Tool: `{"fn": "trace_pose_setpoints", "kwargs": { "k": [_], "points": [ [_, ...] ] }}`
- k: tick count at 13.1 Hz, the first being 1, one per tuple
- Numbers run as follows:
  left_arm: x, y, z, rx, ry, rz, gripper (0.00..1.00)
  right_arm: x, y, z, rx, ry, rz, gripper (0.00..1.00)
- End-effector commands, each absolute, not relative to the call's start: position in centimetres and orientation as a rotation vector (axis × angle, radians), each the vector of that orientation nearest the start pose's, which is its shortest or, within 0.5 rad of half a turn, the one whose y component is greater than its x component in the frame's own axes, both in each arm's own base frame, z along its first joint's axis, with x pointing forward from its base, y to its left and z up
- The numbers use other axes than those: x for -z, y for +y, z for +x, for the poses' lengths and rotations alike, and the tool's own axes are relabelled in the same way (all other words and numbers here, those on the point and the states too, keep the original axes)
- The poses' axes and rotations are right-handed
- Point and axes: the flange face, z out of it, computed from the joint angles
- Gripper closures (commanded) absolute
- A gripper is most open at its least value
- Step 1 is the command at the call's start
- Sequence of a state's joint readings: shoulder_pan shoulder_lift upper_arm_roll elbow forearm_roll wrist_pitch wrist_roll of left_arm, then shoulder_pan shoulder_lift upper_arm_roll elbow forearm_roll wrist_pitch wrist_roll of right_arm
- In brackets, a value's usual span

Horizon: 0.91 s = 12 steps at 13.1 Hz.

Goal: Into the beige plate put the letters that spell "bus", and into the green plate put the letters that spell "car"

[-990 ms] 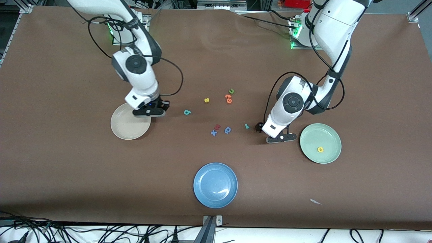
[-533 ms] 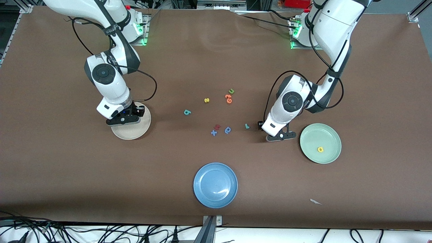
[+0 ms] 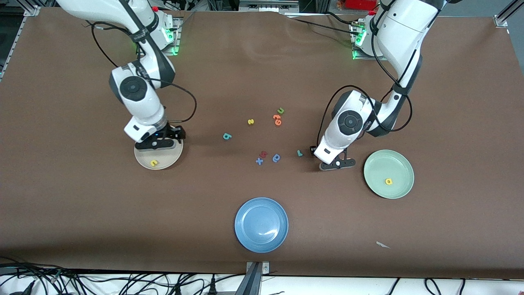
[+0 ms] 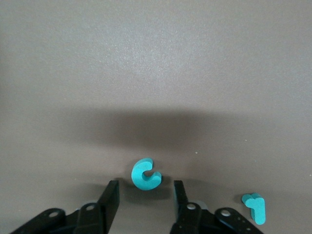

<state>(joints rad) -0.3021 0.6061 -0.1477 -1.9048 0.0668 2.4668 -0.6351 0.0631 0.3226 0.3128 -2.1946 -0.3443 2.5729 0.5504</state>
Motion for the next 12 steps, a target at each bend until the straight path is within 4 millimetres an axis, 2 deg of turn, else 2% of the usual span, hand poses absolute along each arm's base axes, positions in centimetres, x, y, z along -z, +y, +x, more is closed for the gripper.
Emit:
{"fn": "trace_pose_setpoints", "kwargs": {
  "k": [1, 3, 7, 10, 12],
  "points": [
    [-17.2, -27.1, 56.6, -0.063, -0.247, -3.139, 0.53, -23.3, 27.3, 49.8, 0.206, -0.012, -3.112, 0.03],
    [-16.9, -27.0, 56.6, -0.069, -0.249, -3.137, 0.58, -23.3, 30.7, 48.9, 0.213, 0.058, -3.085, 0.03],
    [-16.9, -26.9, 56.7, -0.069, -0.252, -3.137, 0.77, -21.7, 36.0, 47.0, 0.18, 0.132, -3.059, 0.03],
    [-17.0, -26.7, 56.8, -0.07, -0.252, -3.138, 0.83, -20.4, 37.6, 46.9, 0.159, 0.141, -3.053, 0.04],
    [-18.6, -26.3, 58.1, -0.06, -0.25, -3.133, 0.86, -19.8, 37.5, 47.0, 0.166, 0.138, -3.044, 0.08]
  ]
}}
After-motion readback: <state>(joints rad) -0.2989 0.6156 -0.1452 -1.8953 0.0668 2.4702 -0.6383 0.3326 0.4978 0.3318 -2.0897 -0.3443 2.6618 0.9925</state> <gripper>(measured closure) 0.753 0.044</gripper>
